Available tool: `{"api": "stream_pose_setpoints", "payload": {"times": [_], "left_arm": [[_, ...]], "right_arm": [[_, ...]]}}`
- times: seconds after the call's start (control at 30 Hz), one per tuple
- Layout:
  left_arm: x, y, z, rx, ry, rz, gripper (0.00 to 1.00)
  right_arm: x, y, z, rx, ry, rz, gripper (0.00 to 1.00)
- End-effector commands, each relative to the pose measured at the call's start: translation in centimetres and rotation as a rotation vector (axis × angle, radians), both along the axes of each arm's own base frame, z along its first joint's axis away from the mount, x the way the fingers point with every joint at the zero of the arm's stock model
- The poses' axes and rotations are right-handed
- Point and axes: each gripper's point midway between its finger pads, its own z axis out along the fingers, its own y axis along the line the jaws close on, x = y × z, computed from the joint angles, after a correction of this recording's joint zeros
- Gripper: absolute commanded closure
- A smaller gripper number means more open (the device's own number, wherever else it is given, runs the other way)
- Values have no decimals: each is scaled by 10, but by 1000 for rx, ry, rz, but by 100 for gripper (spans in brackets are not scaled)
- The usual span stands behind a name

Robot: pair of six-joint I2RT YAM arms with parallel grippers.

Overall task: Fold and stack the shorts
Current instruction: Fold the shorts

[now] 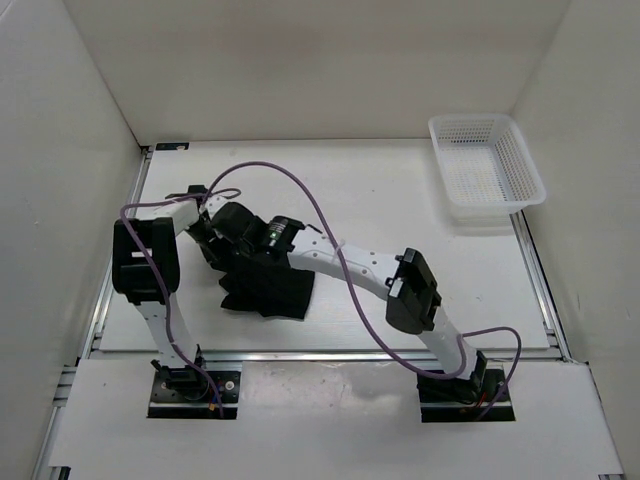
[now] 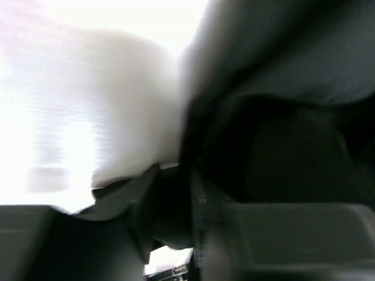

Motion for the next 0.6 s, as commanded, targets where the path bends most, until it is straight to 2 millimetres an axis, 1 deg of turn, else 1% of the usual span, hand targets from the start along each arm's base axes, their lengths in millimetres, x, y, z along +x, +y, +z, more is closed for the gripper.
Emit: {"api": "stream_pose_setpoints", "payload": {"times": [0.0, 0.03, 0.07, 0.1, 0.13, 0.17, 0.2, 0.23, 0.27, 0.3, 0.33, 0.37, 0.4, 0.43, 0.47, 0.5, 0.53, 0.57], "left_arm": [[2, 36, 15, 122, -55, 20, 57], [-1, 42, 21, 136, -43, 33, 49], [6, 54, 31, 150, -69, 53, 45], [8, 59, 42, 153, -95, 70, 42], [10, 66, 49, 165, -106, 87, 40], [9, 75, 57, 177, -105, 111, 38], [19, 81, 70, 190, -142, 135, 38], [22, 86, 83, 218, -176, 141, 38], [28, 93, 97, 233, -206, 171, 38], [30, 96, 109, 250, -232, 187, 38], [34, 101, 116, 278, -256, 194, 38], [34, 99, 123, 286, -267, 186, 40], [39, 97, 128, 295, -288, 178, 41], [36, 93, 133, 302, -294, 164, 49], [36, 86, 137, 303, -311, 128, 55], [36, 69, 137, 286, -321, 65, 61], [30, 62, 133, 283, -303, 30, 64], [27, 48, 130, 247, -299, -15, 64]], "right_arm": [[-3, -3, 64, 140, -81, 20, 23], [-5, -17, 51, 105, -86, 12, 15], [-5, -28, 87, 179, -132, -9, 8], [-2, -45, 74, 143, -132, -34, 1], [3, -58, 79, 138, -166, -78, 0], [4, -75, 103, 189, -178, -125, 0], [9, -89, 104, 190, -178, -155, 0], [9, -103, 89, 159, -157, -174, 0], [17, -123, 100, 191, -153, -239, 0], [20, -136, 94, 180, -134, -271, 0], [30, -162, 79, 165, -94, -350, 0], [31, -175, 68, 152, -56, -380, 2], [34, -187, 58, 153, -19, -412, 2], [35, -209, 37, 140, 57, -440, 4], [34, -218, 27, 152, 114, -472, 4], [33, -226, 19, 156, 154, -488, 4], [33, -233, 18, 177, 179, -501, 4], [32, -247, 0, 155, 220, -532, 4]]}}
